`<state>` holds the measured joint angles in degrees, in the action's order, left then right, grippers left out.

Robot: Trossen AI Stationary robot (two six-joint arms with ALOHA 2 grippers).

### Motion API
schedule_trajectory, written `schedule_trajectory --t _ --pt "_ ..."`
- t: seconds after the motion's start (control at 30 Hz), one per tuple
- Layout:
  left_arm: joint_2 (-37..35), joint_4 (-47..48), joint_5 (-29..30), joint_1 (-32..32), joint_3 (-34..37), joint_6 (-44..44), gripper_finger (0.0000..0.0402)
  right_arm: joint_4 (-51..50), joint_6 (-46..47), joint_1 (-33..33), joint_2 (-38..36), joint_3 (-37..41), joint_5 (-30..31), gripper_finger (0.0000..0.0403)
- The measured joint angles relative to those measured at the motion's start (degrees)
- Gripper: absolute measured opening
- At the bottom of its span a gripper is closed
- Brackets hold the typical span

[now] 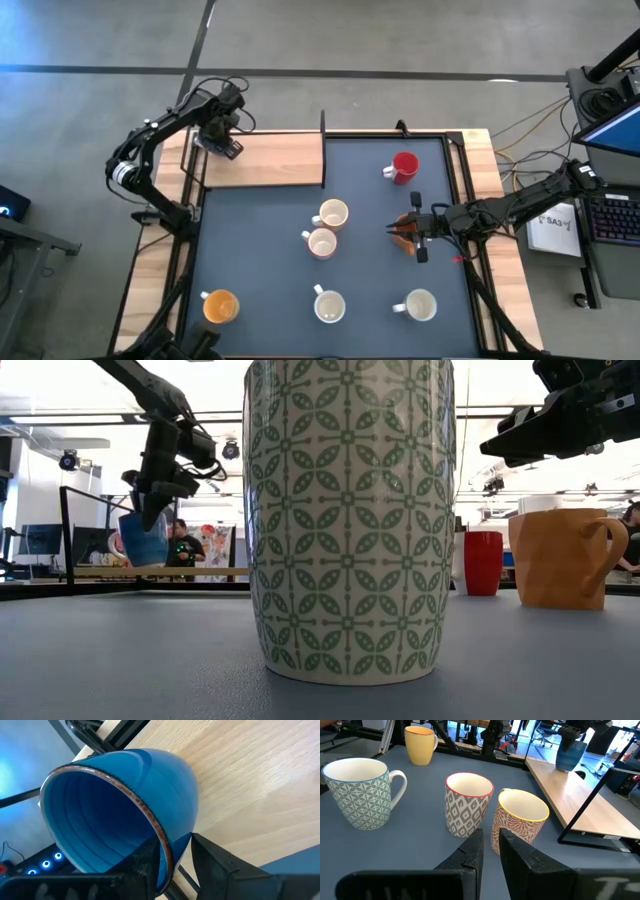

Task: Place coffee mugs
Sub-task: Put the blue mug on the shelf

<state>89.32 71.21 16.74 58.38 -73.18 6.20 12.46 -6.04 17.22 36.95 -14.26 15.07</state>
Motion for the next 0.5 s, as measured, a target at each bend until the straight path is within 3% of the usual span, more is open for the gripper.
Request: schedule_trajectory --t 0.5 --pt "-0.11 1.33 1.95 -0.93 -1.36 -0.25 0.0091 -0.01 0.0 0.01 0.0 0.0 0.0 0.005"
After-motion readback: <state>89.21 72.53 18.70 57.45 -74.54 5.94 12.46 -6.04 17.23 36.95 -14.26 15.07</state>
